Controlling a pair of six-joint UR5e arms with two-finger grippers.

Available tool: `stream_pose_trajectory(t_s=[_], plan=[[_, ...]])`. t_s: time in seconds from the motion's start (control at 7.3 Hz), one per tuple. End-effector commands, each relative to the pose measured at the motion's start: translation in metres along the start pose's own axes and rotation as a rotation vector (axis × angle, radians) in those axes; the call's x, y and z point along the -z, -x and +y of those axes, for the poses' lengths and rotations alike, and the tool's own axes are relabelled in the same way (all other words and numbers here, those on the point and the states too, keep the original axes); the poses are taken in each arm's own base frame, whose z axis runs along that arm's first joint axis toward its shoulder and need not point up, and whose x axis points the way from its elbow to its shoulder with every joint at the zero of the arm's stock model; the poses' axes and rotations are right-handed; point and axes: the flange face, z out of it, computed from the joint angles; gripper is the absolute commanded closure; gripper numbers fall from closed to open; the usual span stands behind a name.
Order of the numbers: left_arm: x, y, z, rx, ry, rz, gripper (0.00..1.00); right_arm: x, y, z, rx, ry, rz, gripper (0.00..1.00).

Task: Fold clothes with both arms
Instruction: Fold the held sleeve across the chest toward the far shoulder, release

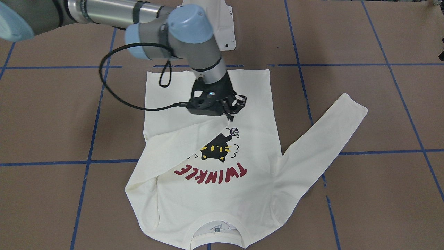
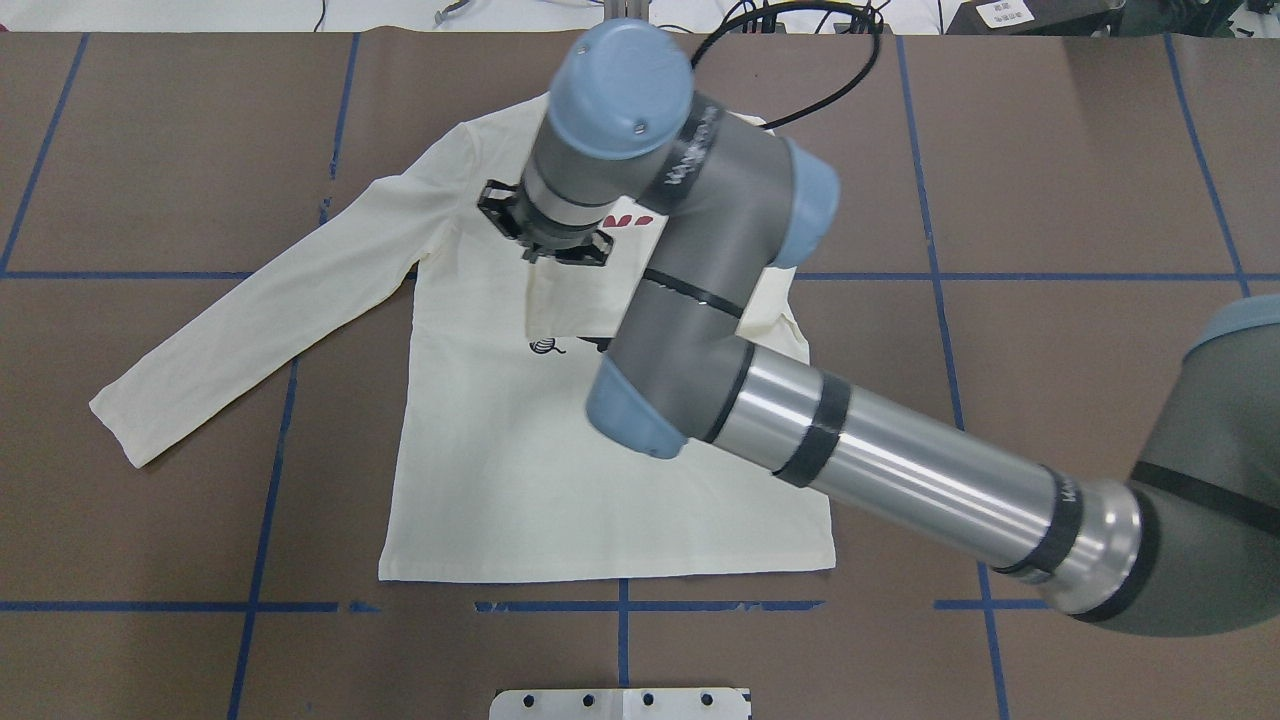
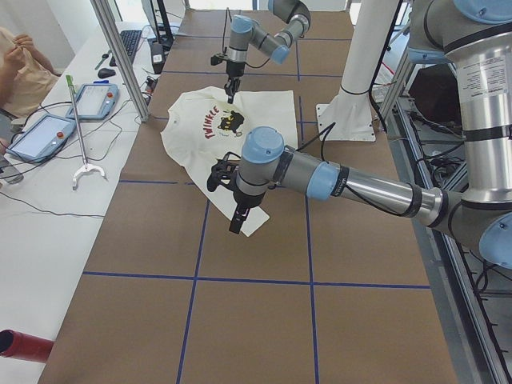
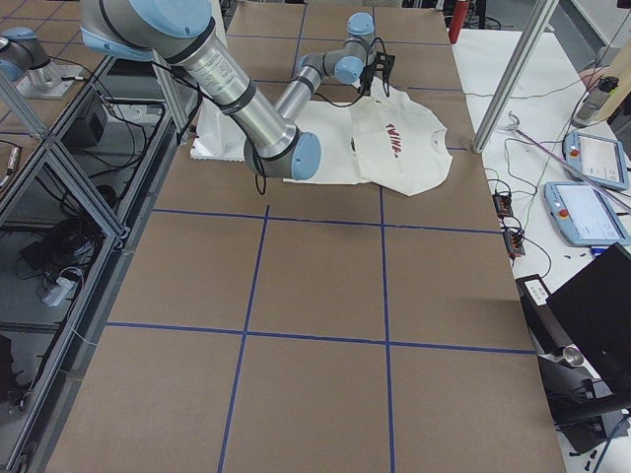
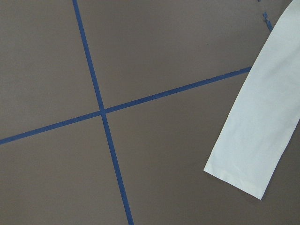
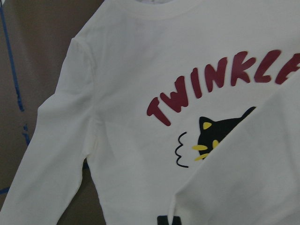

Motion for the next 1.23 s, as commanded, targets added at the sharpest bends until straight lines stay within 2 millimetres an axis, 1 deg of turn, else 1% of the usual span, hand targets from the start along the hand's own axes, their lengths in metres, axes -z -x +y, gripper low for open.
stream_pose_trajectory(t_s=[0.0, 0.14, 0.27, 0.41, 0.55, 0.68, 0.82, 0.96, 1.1], plan=[[-0.001, -0.003, -0.003, -0.013, -0.004, 0.01, 0.0, -0.064, 0.077, 0.067, 0.027, -0.068, -0.076, 0.01], [-0.017, -0.019, -0.008, -0.037, 0.018, 0.031, 0.0, -0.074, 0.08, 0.075, 0.029, -0.108, -0.067, 0.0], [-0.048, -0.051, -0.015, -0.096, 0.053, 0.073, 0.0, -0.067, 0.088, 0.077, 0.027, -0.103, -0.08, 0.0], [-0.089, -0.069, -0.011, 0.052, 0.125, 0.085, 0.0, -0.055, 0.09, 0.077, -0.016, -0.099, -0.105, 0.0], [-0.118, -0.06, -0.01, 0.2, 0.129, 0.089, 0.0, -0.04, 0.066, 0.061, -0.068, -0.095, -0.119, 0.0], [-0.158, -0.038, -0.008, 0.252, 0.132, 0.096, 0.0, -0.022, -0.005, 0.039, -0.078, -0.06, -0.126, 0.0], [-0.204, -0.042, -0.015, 0.274, 0.178, 0.101, 0.0, 0.001, -0.088, 0.019, -0.079, -0.026, -0.122, 0.0], [-0.237, -0.068, -0.031, 0.292, 0.197, 0.059, 0.01, 0.025, -0.148, -0.001, -0.09, -0.035, -0.114, 0.0], [-0.264, -0.082, -0.025, 0.271, 0.218, 0.014, 0.04, 0.06, -0.201, -0.035, -0.102, -0.012, -0.102, 0.0]])
